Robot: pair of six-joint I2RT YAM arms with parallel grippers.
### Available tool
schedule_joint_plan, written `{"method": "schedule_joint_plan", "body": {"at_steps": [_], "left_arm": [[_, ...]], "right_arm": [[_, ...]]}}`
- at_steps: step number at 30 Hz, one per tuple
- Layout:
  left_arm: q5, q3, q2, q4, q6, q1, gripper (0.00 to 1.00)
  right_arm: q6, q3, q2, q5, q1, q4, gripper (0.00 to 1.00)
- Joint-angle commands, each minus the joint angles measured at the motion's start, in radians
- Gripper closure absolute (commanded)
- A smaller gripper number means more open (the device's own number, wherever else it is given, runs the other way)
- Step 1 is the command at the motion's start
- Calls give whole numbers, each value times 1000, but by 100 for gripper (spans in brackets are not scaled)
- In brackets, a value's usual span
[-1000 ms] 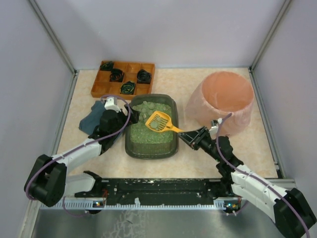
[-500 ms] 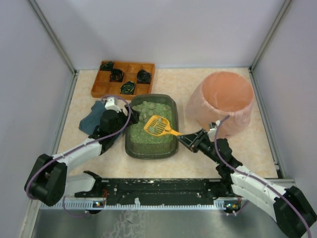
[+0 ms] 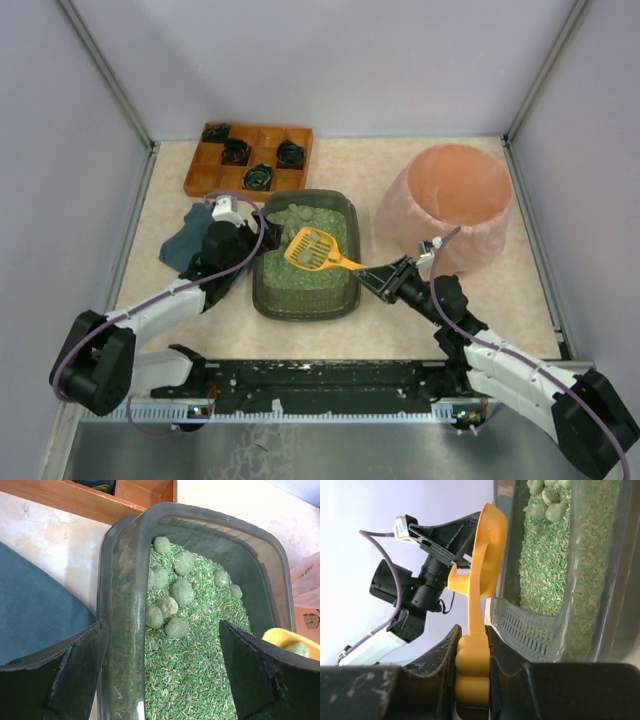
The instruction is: Clean the litter box
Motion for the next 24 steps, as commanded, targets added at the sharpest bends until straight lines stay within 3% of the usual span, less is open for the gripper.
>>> {"method": "schedule_joint_plan", "body": {"at_steps": [1,8,18,24], "left_arm": [[8,1,5,26,11,-5,5],[8,1,7,27,11,-4,5],[8,1,4,26,12,-5,5],[7,1,3,26,12,-4,5]], "right_arm": [[-2,6,11,-40,7,130,100],[-116,114,-92,-11,12,-94,100],[-287,149,-140,-37,12,-66,100],[-304,258,-155,34,12,-229,100]]}}
